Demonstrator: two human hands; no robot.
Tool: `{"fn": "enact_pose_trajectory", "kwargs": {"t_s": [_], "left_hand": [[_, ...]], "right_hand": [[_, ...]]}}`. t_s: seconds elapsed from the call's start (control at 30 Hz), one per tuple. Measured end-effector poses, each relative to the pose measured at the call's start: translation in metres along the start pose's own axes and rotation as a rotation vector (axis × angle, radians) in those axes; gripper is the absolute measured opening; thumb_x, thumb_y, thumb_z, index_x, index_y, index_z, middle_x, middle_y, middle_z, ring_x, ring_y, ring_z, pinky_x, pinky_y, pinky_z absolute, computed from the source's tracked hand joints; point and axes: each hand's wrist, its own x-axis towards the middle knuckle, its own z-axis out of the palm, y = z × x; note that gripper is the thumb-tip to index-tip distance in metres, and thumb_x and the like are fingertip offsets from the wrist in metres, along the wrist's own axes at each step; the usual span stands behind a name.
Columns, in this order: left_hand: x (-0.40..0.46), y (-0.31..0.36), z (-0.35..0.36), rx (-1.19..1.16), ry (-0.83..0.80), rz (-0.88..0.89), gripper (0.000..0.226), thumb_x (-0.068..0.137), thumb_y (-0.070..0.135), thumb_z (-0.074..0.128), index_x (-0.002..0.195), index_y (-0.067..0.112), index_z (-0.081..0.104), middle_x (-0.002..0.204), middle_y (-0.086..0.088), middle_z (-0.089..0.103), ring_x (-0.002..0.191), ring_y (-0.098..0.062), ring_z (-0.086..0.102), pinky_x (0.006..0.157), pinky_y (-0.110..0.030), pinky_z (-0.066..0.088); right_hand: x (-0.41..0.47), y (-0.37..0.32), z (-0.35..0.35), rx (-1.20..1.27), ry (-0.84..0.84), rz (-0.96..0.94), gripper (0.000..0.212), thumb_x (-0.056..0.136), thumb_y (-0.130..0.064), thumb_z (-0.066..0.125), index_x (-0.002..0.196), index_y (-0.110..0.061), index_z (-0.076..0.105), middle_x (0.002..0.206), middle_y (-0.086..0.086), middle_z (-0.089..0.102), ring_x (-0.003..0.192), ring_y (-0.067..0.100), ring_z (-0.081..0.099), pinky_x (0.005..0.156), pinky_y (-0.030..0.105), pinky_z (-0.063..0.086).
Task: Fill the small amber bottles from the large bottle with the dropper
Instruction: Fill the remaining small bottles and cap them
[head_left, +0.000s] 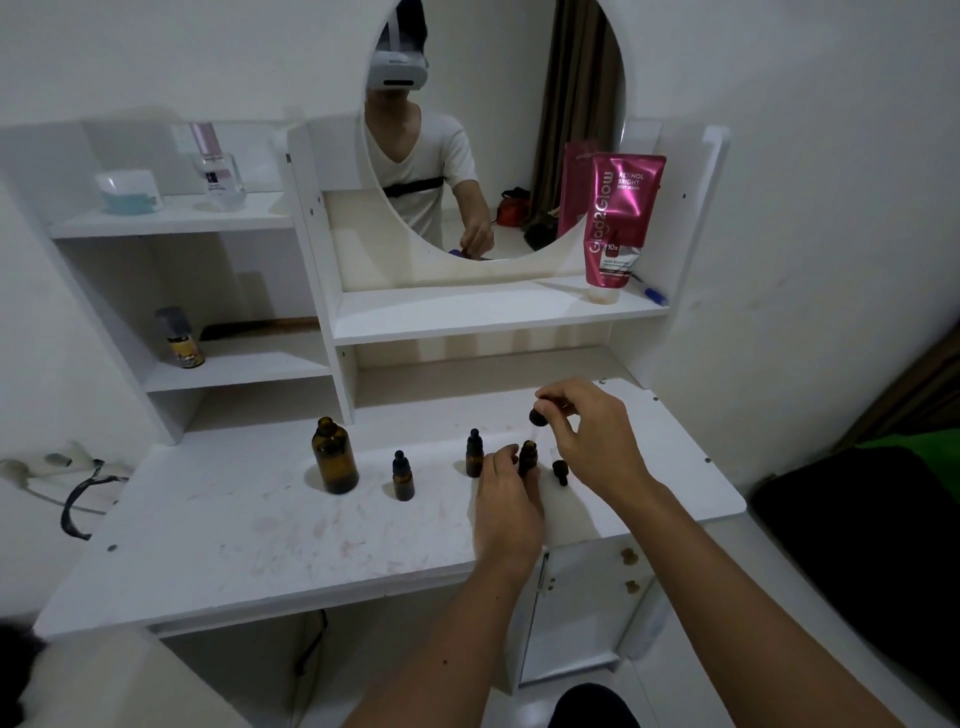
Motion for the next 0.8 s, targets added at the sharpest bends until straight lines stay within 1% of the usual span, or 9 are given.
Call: {"fn": "enact_pose_trajectory", "kwargs": {"t_s": [0.1,0.2,0.33,0.43,0.53,0.6,0.67,0.73,0.8], "left_hand": [[-0.005,0.003,-0.007,-0.041,-0.031,-0.027,0.04,0.106,0.034,0.05,0.143,0.018,0.046,0.143,0.001,0.055,0.124,-0.018,0.058,0.101,-0.033,0.049],[-0.012,0.004,-0.02,-0.152,-0.07,-0.046,0.049,0.102,0.031,0.06,0.146,0.018,0.045,0.141,0.002,0.054,0.12,-0.015,0.059,0.104,-0.031,0.05],[-0.024,-0.01,-0.054,-0.3,-0.146,-0.038,0.056,0.096,0.034,0.07,0.145,0.031,0.043,0.127,0.017,0.057,0.101,0.0,0.062,0.093,-0.025,0.056],[-0.028,-0.032,-0.097,-0.297,-0.161,0.029,0.047,0.095,0.031,0.071,0.137,0.032,0.05,0.116,0.016,0.062,0.097,0.002,0.063,0.084,-0.02,0.058],[-0.027,-0.059,-0.148,-0.236,-0.064,0.065,0.033,0.094,0.029,0.073,0.125,0.028,0.061,0.104,0.014,0.068,0.093,-0.002,0.065,0.077,-0.015,0.055],[-0.027,-0.077,-0.178,-0.226,0.036,0.036,0.026,0.092,0.027,0.075,0.116,0.024,0.067,0.096,0.012,0.07,0.087,-0.005,0.065,0.073,-0.014,0.054],[-0.024,-0.092,-0.2,-0.209,0.135,-0.006,0.021,0.091,0.028,0.076,0.111,0.024,0.068,0.091,0.01,0.07,0.085,-0.007,0.064,0.071,-0.015,0.053],[-0.017,-0.104,-0.212,-0.182,0.215,-0.025,0.023,0.09,0.029,0.077,0.109,0.025,0.065,0.094,0.011,0.068,0.085,-0.008,0.064,0.071,-0.02,0.055],[-0.007,-0.11,-0.214,-0.158,0.271,-0.053,0.034,0.087,0.032,0.08,0.115,0.025,0.061,0.107,0.012,0.065,0.091,-0.008,0.064,0.076,-0.022,0.057]], "right_hand": [[0.001,-0.009,-0.011,-0.044,0.066,-0.043,0.008,0.097,-0.012,0.07,0.103,-0.012,0.073,0.095,-0.003,0.073,0.083,0.007,0.066,0.081,0.02,0.055],[0.005,-0.019,-0.018,-0.038,0.128,-0.063,0.01,0.096,-0.013,0.071,0.105,-0.01,0.074,0.095,-0.004,0.072,0.083,0.009,0.067,0.081,0.023,0.056],[0.009,-0.039,-0.016,0.043,0.16,-0.06,0.011,0.096,-0.011,0.071,0.105,-0.008,0.074,0.096,-0.002,0.072,0.084,0.006,0.067,0.082,0.016,0.054],[0.009,-0.059,-0.001,0.121,0.145,-0.024,0.012,0.096,-0.013,0.07,0.107,-0.01,0.074,0.096,-0.003,0.074,0.089,0.004,0.067,0.083,0.011,0.051],[0.009,-0.079,0.019,0.248,0.12,0.067,0.013,0.097,-0.015,0.07,0.109,-0.013,0.074,0.097,-0.006,0.075,0.092,0.002,0.069,0.084,0.009,0.05],[0.01,-0.091,0.033,0.312,0.102,0.098,0.013,0.097,-0.017,0.069,0.109,-0.014,0.074,0.098,-0.006,0.076,0.093,0.004,0.07,0.086,0.013,0.052],[0.013,-0.102,0.048,0.346,0.073,0.1,0.014,0.098,-0.018,0.069,0.11,-0.014,0.074,0.098,-0.005,0.077,0.094,0.007,0.071,0.088,0.018,0.055],[0.017,-0.112,0.063,0.371,0.042,0.099,0.014,0.099,-0.019,0.068,0.111,-0.015,0.073,0.1,-0.004,0.076,0.096,0.008,0.071,0.089,0.021,0.056],[0.022,-0.122,0.076,0.39,0.024,0.097,0.016,0.099,-0.021,0.067,0.113,-0.015,0.072,0.101,-0.004,0.076,0.097,0.008,0.071,0.091,0.024,0.057]]}}
